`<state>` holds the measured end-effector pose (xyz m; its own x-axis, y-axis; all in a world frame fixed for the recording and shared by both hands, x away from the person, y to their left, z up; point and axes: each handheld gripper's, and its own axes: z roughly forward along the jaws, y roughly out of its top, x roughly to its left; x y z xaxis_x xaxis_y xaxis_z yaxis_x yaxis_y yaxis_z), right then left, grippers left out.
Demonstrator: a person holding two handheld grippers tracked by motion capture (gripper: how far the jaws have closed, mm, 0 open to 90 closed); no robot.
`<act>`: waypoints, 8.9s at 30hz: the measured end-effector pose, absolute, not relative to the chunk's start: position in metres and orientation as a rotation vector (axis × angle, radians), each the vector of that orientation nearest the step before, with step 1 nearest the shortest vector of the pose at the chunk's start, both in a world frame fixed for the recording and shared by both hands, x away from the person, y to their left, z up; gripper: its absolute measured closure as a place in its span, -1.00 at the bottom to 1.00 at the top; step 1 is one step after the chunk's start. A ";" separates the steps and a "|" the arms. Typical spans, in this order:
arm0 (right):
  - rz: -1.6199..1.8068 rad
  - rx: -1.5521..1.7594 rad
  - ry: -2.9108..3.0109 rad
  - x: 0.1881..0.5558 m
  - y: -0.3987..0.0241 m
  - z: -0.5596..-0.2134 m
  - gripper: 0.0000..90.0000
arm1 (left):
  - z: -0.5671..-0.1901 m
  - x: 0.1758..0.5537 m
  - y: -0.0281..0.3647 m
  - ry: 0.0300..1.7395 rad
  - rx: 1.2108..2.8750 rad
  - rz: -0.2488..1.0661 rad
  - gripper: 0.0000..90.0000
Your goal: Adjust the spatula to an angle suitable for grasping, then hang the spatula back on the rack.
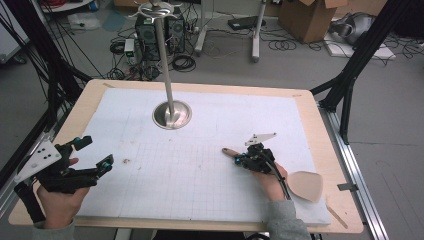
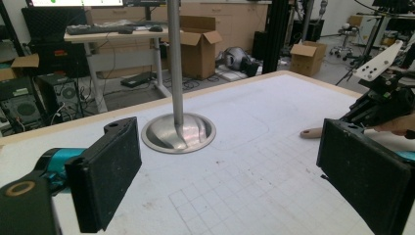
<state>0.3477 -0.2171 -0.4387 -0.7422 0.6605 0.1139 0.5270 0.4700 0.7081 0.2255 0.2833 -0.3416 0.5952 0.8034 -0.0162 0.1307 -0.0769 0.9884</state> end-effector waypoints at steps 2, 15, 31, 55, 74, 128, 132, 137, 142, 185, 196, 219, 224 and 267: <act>1.120 1.048 2.533 0.348 -0.217 -0.438 1.00 | -0.342 0.226 0.283 0.810 1.573 0.669 -0.78; 1.107 1.109 2.485 0.357 -0.222 -0.439 1.00 | -0.342 0.226 0.283 0.805 1.576 0.667 -0.78; 1.096 1.166 2.448 0.366 -0.229 -0.439 1.00 | -0.343 0.227 0.282 0.807 1.579 0.663 -0.78; 1.113 1.261 2.337 0.374 -0.241 -0.442 1.00 | -0.344 0.227 0.279 0.805 1.588 0.657 -0.78; 1.101 1.361 2.240 0.378 -0.251 -0.442 1.00 | -0.344 0.227 0.278 0.805 1.589 0.654 -0.78; 1.105 1.265 2.235 0.349 -0.278 -0.394 0.26 | -0.347 0.230 0.277 0.813 1.590 0.633 -0.78; 1.107 1.255 2.228 0.340 -0.284 -0.391 0.00 | -0.347 0.231 0.276 0.812 1.592 0.629 -0.78; 1.115 1.245 2.207 0.327 -0.293 -0.389 -0.25 | -0.347 0.231 0.275 0.807 1.593 0.627 -0.78; 1.131 1.218 2.200 0.316 -0.300 -0.387 -0.36 | -0.347 0.231 0.273 0.807 1.591 0.626 -0.78; 1.085 1.191 2.218 0.290 -0.346 -0.385 -0.49 | -0.352 0.227 0.271 0.822 1.616 0.618 -0.78; 1.065 1.191 2.240 0.299 -0.343 -0.389 -0.49 | -0.355 0.228 0.272 0.827 1.624 0.619 -0.78; 0.965 1.230 2.303 0.315 -0.332 -0.401 -0.49 | -0.357 0.230 0.270 0.830 1.625 0.612 -0.78; 0.959 1.240 2.309 0.317 -0.330 -0.403 -0.49 | -0.357 0.230 0.270 0.829 1.626 0.612 -0.78; 0.809 1.336 2.372 0.333 -0.318 -0.426 -0.52 | -0.361 0.232 0.269 0.839 1.645 0.600 -0.78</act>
<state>0.3334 -0.3182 -0.4262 -0.5222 0.8527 0.0140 0.6838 0.4088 0.6044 0.2322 0.2686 -0.3606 0.6158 0.7865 -0.0463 0.2109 -0.1080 0.9715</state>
